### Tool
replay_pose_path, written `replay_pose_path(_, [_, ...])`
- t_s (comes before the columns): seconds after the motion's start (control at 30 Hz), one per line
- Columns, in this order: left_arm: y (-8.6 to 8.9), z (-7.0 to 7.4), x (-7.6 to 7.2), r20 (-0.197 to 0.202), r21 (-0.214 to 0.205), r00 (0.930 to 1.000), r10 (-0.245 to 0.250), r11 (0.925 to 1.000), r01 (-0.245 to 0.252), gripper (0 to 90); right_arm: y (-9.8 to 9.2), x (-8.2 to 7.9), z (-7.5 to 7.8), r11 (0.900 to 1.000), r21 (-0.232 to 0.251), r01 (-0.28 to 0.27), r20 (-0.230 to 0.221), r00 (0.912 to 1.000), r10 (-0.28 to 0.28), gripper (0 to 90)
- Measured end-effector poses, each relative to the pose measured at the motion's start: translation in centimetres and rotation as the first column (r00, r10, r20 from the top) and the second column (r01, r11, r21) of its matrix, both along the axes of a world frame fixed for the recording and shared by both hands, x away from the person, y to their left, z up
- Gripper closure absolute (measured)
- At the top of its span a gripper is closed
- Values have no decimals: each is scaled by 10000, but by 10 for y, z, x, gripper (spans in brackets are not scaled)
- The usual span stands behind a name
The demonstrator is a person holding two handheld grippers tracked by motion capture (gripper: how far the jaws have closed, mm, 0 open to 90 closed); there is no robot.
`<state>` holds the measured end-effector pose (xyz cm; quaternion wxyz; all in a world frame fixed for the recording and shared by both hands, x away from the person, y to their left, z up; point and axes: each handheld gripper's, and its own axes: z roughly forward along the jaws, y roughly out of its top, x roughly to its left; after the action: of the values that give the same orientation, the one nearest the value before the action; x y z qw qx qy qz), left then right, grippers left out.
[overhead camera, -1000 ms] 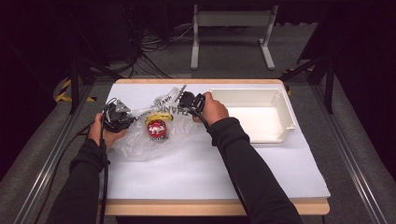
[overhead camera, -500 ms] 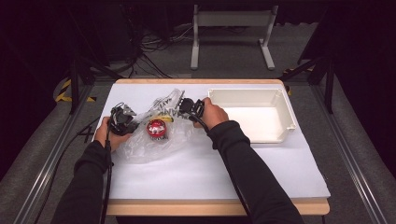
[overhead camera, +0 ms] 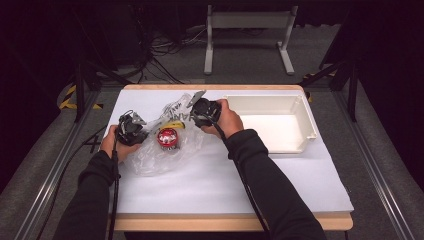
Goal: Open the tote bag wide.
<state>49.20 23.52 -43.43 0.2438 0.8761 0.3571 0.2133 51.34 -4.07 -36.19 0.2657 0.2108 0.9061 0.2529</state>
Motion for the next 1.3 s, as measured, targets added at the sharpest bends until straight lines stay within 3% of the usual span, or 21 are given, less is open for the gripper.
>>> replay_pose_path(0.1, [2,2,-2,110,-152,9999,4,9999,-2,760,4,1,-4,9991,-421,83,96,9999,-79,581])
replay_pose_path(0.23, [9,7,-5,383,-697,9990,245,9973,-218,635,3,6,-14,9950,-959,262,-611,9976,-322,794])
replay_pose_path(0.3, [12,9,-6,457,-868,9988,189,9961,-149,571,1,8,-19,9903,-1340,365,-676,9967,-459,893])
replay_pose_path(0.33, [17,14,-9,692,-1179,9970,361,9926,-277,520,0,8,-20,9902,-1358,333,-789,9959,-443,899])
replay_pose_path(0.43, [25,21,-13,855,-1720,9948,547,9843,-393,404,-2,9,-22,9854,-1638,461,-810,9949,-600,900])
replay_pose_path(0.53, [36,32,-19,1138,-2452,9909,717,9686,-420,319,-4,9,-22,9822,-1792,560,-818,9941,-716,900])
replay_pose_path(0.6, [39,38,-22,1279,-2333,9883,829,9711,-513,295,-6,8,-19,9862,-1583,490,-767,9951,-618,891])
replay_pose_path(0.7, [44,49,-31,1494,-2564,9854,817,9657,-412,278,-9,4,-11,9943,-913,553,-523,9968,-602,785])
replay_pose_path(0.73, [44,49,-31,1494,-2564,9854,817,9657,-412,274,-9,4,-11,9943,-913,553,-523,9968,-602,785])
replay_pose_path(0.8, [46,57,-39,1693,-2771,9820,837,9602,-341,268,-14,0,-3,9994,-112,314,-504,9982,-320,752])
replay_pose_path(0.83, [47,60,-40,1858,-2768,9784,907,9602,-365,267,-16,-1,0,9993,63,367,-467,9982,-364,713])
replay_pose_path(0.93, [50,70,-42,1861,-3241,9756,1165,9446,-510,234,-21,-4,5,9967,730,352,-469,9984,-318,672])
replay_pose_path(1.03, [50,75,-39,1938,-3420,9723,1305,9379,-578,219,-23,-5,11,9913,1272,338,-417,9987,-288,603])
replay_pose_path(1.1, [48,77,-38,1958,-3435,9728,1236,9378,-500,220,-23,-5,13,9876,1513,426,-459,9983,-360,562])
replay_pose_path(1.17, [43,75,-36,1843,-3429,9773,1042,9387,-355,225,-21,-5,12,9899,1364,396,-438,9985,-339,508])
replay_pose_path(1.3, [29,66,-35,1585,-2960,9864,438,9552,51,203,-14,-8,11,9888,1492,105,-492,9988,-32,419])
